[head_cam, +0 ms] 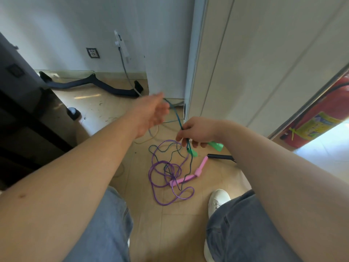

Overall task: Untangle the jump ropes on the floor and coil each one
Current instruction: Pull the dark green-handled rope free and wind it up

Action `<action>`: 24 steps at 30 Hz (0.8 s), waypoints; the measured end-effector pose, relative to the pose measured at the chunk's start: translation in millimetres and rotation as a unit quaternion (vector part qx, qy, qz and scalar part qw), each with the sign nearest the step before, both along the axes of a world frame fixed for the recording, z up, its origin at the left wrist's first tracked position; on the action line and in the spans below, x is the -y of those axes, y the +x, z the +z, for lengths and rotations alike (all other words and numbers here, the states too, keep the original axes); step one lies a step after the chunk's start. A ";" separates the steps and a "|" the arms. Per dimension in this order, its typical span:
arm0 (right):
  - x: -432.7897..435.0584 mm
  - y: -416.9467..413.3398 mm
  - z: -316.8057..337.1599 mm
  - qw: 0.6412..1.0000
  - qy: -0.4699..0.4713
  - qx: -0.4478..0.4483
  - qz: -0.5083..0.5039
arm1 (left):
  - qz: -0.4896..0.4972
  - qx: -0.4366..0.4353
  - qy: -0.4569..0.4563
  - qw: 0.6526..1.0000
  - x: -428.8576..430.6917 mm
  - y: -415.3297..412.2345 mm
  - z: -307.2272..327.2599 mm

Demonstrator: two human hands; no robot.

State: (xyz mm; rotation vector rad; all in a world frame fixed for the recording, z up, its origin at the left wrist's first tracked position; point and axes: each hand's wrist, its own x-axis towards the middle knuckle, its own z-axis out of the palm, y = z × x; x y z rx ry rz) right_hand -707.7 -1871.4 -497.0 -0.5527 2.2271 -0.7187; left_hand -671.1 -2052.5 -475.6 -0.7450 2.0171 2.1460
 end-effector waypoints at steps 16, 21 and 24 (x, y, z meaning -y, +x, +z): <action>8.1 0.0 9.3 0.991 -0.115 -0.014 -0.068 | -0.178 -0.019 0.093 0.979 -14.4 8.6 -8.6; 7.9 -2.8 7.6 0.993 -0.106 -0.010 -0.058 | -0.161 -0.063 -0.064 0.983 -20.9 9.1 -12.6; 7.7 -2.1 1.3 0.998 -0.057 -0.007 -0.026 | -0.092 -0.089 -0.063 0.990 -22.1 6.8 -10.7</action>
